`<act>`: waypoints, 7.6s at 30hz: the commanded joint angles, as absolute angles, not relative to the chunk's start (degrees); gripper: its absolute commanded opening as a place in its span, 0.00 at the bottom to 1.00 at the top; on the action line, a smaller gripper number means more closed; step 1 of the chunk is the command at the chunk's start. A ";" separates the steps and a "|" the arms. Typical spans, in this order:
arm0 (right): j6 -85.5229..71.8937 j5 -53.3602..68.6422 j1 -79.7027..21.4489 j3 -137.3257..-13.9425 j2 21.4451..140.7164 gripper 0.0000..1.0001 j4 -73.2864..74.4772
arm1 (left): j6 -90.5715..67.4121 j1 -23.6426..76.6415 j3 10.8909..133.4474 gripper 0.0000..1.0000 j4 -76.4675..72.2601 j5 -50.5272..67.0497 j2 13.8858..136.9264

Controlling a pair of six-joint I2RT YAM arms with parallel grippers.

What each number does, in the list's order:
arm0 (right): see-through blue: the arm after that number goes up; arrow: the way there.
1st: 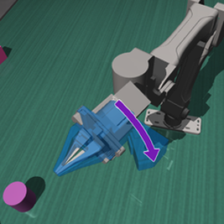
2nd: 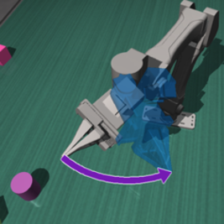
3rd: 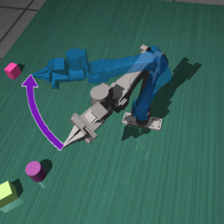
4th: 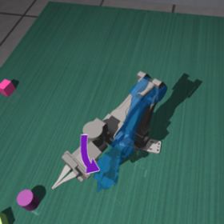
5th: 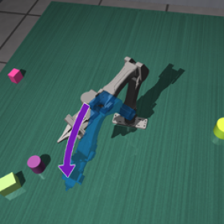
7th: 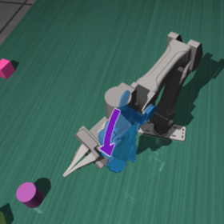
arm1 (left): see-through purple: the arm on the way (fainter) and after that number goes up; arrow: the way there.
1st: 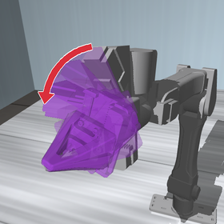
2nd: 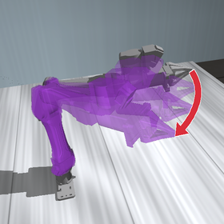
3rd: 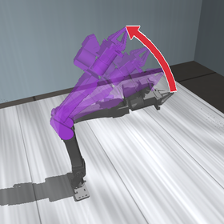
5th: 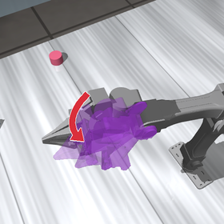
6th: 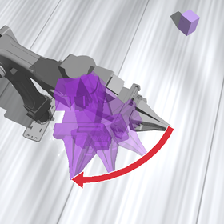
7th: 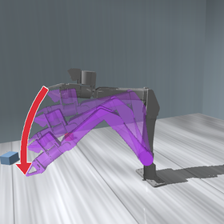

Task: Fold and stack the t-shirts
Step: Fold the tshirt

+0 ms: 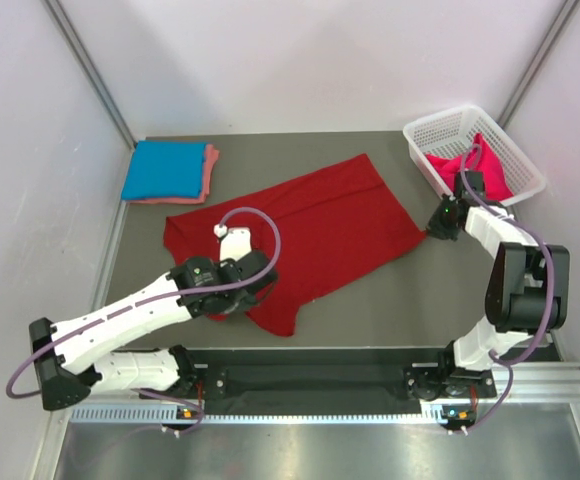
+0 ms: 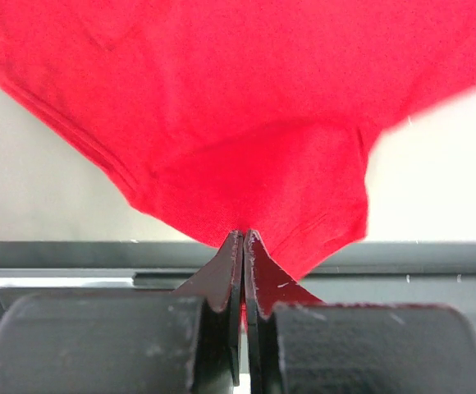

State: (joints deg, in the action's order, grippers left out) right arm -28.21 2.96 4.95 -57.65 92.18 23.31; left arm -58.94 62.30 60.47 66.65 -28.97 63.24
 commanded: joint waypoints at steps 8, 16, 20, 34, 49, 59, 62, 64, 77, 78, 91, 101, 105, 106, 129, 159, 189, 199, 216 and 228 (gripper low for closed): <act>-22.94 6.41 2.46 -69.51 97.55 0.00 27.07 | -44.84 46.51 67.84 0.00 64.87 -31.29 64.77; -21.80 8.00 1.32 -79.71 104.85 0.00 29.70 | -36.92 35.17 71.89 0.00 61.53 -29.53 68.29; -22.06 8.61 0.62 -83.40 108.27 0.00 29.97 | -33.49 30.34 74.88 0.00 59.15 -28.83 71.53; -23.11 10.37 -3.60 -102.81 122.24 0.00 33.48 | -27.51 21.10 82.08 0.00 57.48 -27.95 82.26; -24.26 9.76 -3.96 -116.88 132.71 0.00 37.62 | -24.61 16.88 89.73 0.00 55.37 -28.92 92.45; -24.17 10.28 -3.96 -120.41 136.23 0.00 38.58 | -21.63 15.29 94.74 0.00 54.05 -31.02 98.70; -24.26 10.81 -3.95 -121.11 136.93 0.01 38.67 | -21.27 14.86 95.89 0.00 54.05 -31.29 100.37; -24.17 10.90 -3.96 -121.46 137.20 0.01 38.67 | -21.18 14.68 96.24 0.00 53.62 -31.64 101.24; -24.52 12.04 -3.87 -122.78 138.60 0.06 38.41 | -20.30 13.27 97.38 0.00 52.82 -33.57 105.99; -24.52 12.04 -3.95 -122.78 138.69 0.06 38.41 | -20.22 13.18 97.47 0.00 52.82 -33.92 106.52; -24.96 12.30 -3.96 -124.45 139.83 0.10 38.58 | -19.51 11.43 97.03 0.00 51.95 -35.60 108.54; -25.14 12.57 -3.96 -124.80 140.54 0.12 38.58 | -18.90 10.90 97.29 0.00 51.07 -34.72 111.00; -25.31 12.83 -3.96 -124.72 140.54 0.15 38.58 | -18.54 10.81 97.29 0.00 50.63 -34.54 112.23; -25.31 12.83 -3.96 -124.80 140.54 0.15 38.58 | -18.46 10.72 97.29 0.00 50.36 -34.45 112.58; -26.28 12.83 -4.13 -126.21 141.68 0.15 38.41 | -17.23 10.02 102.13 0.00 49.39 -32.17 116.19; -16.88 4.22 -6.41 -124.47 129.75 0.68 46.76 | -25.47 9.84 93.28 0.63 55.20 -23.92 97.14; -25.58 13.80 -5.01 -81.38 105.56 0.75 31.11 | -46.84 4.22 47.37 0.21 36.74 -12.48 72.14; -24.43 14.24 -4.66 -83.84 106.52 0.75 32.34 | -51.85 0.44 44.04 0.11 39.64 -13.45 79.45; -29.17 14.77 -4.22 -81.30 108.37 0.77 30.41 | -58.70 -4.57 44.12 0.52 52.11 -11.44 67.17; -37.09 10.02 -2.99 -78.75 110.65 0.81 24.00 | -67.23 -4.57 40.69 0.57 47.29 -9.05 71.10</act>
